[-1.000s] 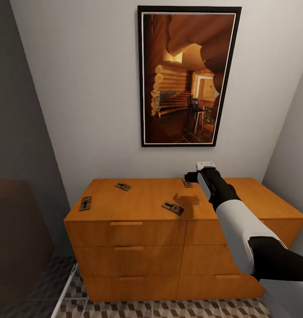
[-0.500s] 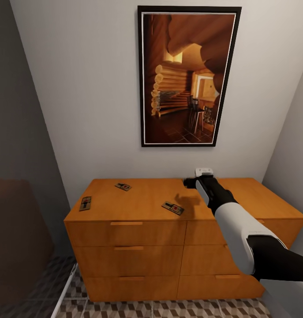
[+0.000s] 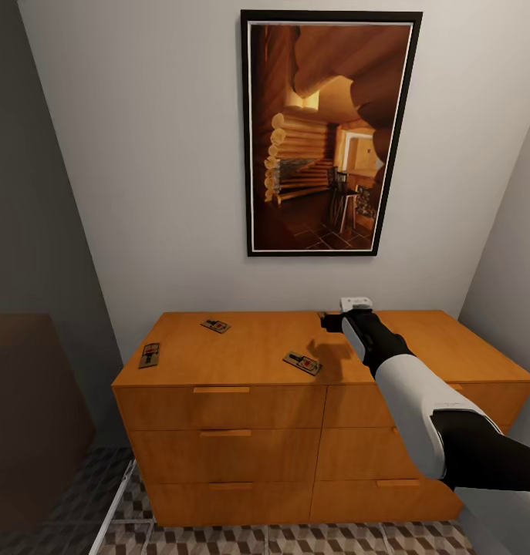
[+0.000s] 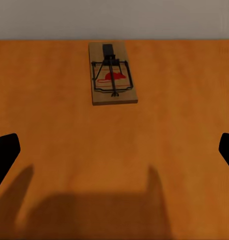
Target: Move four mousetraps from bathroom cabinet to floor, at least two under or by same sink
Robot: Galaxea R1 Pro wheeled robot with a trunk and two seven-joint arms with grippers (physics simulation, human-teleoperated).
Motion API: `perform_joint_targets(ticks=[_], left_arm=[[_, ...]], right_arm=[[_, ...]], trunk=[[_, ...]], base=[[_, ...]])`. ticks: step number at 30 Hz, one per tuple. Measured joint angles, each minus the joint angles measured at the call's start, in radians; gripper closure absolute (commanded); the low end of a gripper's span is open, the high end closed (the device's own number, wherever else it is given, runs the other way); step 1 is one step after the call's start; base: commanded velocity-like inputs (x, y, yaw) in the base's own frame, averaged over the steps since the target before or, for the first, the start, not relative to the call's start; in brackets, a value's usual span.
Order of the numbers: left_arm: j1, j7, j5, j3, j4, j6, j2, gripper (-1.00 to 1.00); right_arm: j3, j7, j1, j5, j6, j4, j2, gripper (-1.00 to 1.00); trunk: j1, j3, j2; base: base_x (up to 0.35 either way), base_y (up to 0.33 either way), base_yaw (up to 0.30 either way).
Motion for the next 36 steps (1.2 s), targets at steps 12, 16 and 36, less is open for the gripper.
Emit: perform_joint_targets(ticks=[12,16,36], left_arm=[[0.000,0.000,0.000,0.000,0.000,0.000,0.000,-1.00],[0.000,0.000,0.000,0.000,0.000,0.000,0.000,-1.00],[0.000,0.000,0.000,0.000,0.000,0.000,0.000,-1.00]], right_arm=[[0.000,-0.001,0.000,0.001,-0.002,0.000,-0.005,-1.00],[0.000,-0.002,0.000,0.001,-0.002,-0.001,-0.006,-1.00],[0.000,-0.002,0.000,0.001,-0.002,-0.010,-0.014,-1.00]], trunk=[[0.000,0.000,0.000],[0.000,0.000,0.000],[0.000,-0.020,0.000]], base=[[0.000,0.000,0.000],[0.000,0.000,0.000],[0.000,0.000,0.000]])
